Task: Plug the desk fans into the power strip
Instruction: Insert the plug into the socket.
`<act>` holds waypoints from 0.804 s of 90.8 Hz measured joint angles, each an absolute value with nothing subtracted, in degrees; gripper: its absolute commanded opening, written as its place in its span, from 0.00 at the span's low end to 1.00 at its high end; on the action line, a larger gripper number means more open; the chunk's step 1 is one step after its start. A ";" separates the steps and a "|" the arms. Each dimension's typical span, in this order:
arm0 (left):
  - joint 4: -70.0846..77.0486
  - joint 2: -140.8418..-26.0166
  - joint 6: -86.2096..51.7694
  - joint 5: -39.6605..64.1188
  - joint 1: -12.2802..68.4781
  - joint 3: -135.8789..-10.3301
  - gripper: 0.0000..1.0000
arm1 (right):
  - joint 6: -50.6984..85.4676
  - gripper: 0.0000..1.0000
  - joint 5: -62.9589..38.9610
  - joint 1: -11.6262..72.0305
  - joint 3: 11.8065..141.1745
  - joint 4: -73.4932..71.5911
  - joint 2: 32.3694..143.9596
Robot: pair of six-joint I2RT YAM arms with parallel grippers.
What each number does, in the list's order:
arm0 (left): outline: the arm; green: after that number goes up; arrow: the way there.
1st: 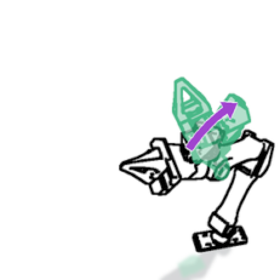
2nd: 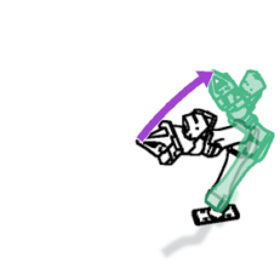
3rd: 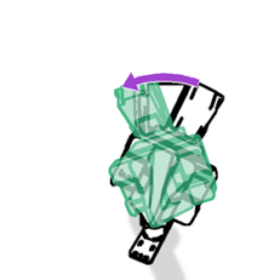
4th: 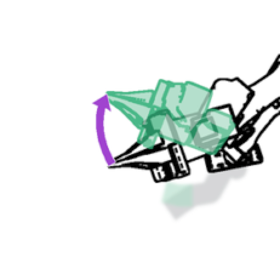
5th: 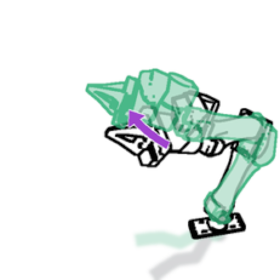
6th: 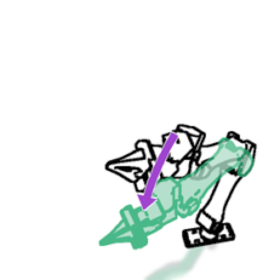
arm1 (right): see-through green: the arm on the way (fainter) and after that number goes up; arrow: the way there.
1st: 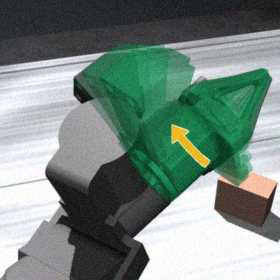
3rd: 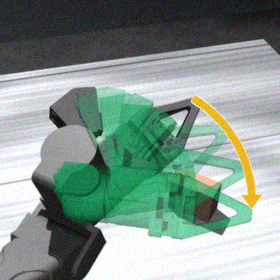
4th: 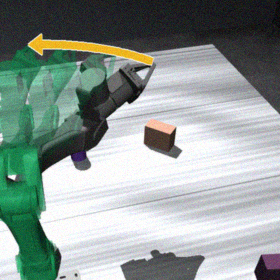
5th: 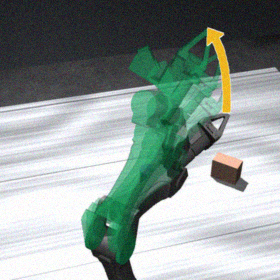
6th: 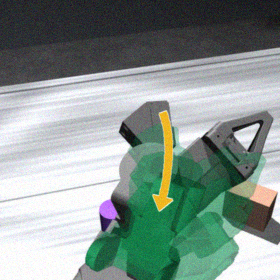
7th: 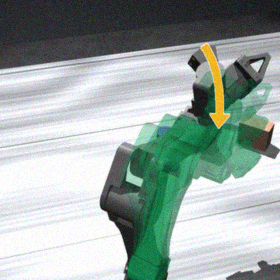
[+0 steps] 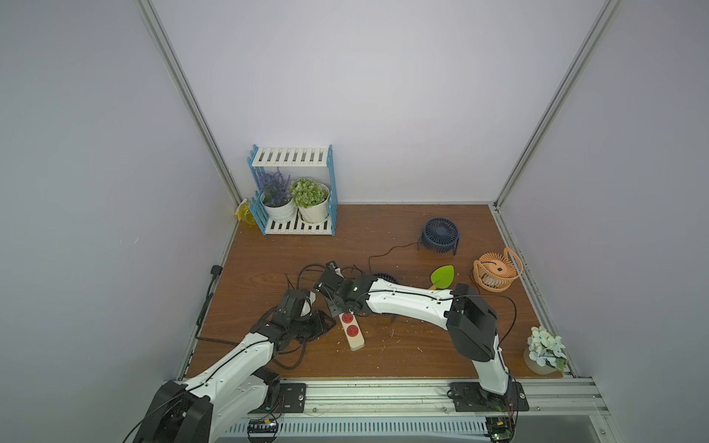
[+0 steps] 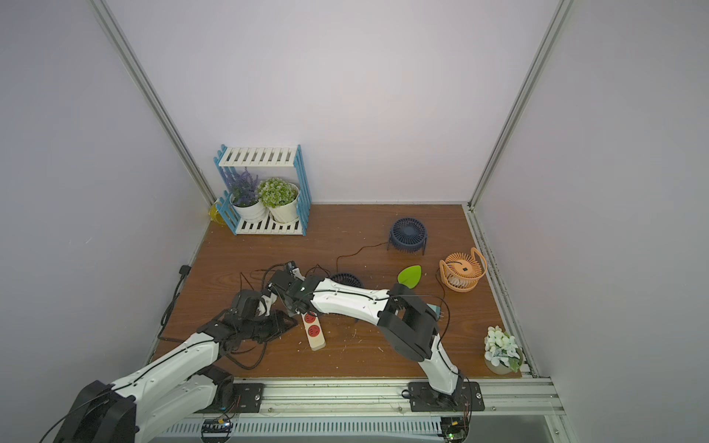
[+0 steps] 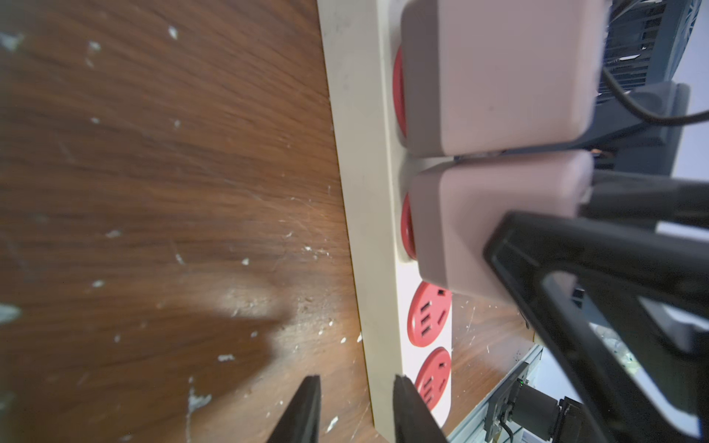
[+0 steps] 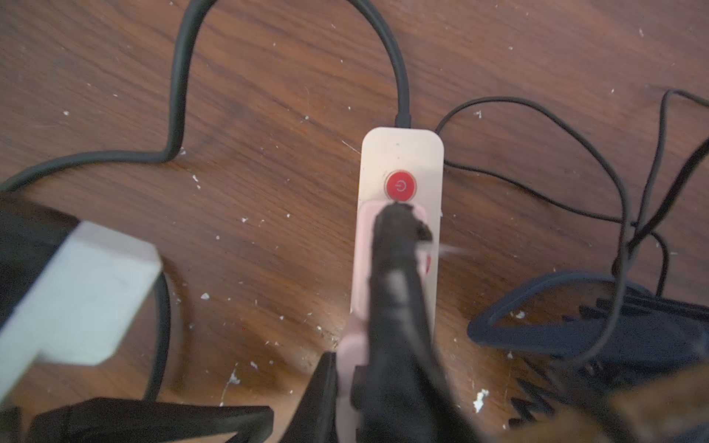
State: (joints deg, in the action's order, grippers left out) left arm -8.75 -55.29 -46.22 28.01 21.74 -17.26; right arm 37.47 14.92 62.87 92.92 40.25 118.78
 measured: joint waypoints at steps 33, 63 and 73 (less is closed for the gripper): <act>-8.80 -53.67 -46.24 27.92 21.74 -17.26 0.35 | 35.31 0.00 15.64 63.26 85.93 32.34 115.92; -8.82 -52.75 -46.50 27.73 21.74 -17.26 0.35 | 34.28 0.00 15.18 63.13 86.00 32.47 116.40; -8.97 -52.75 -46.48 27.70 21.74 -17.26 0.35 | 34.02 0.00 15.05 63.02 85.82 32.25 116.44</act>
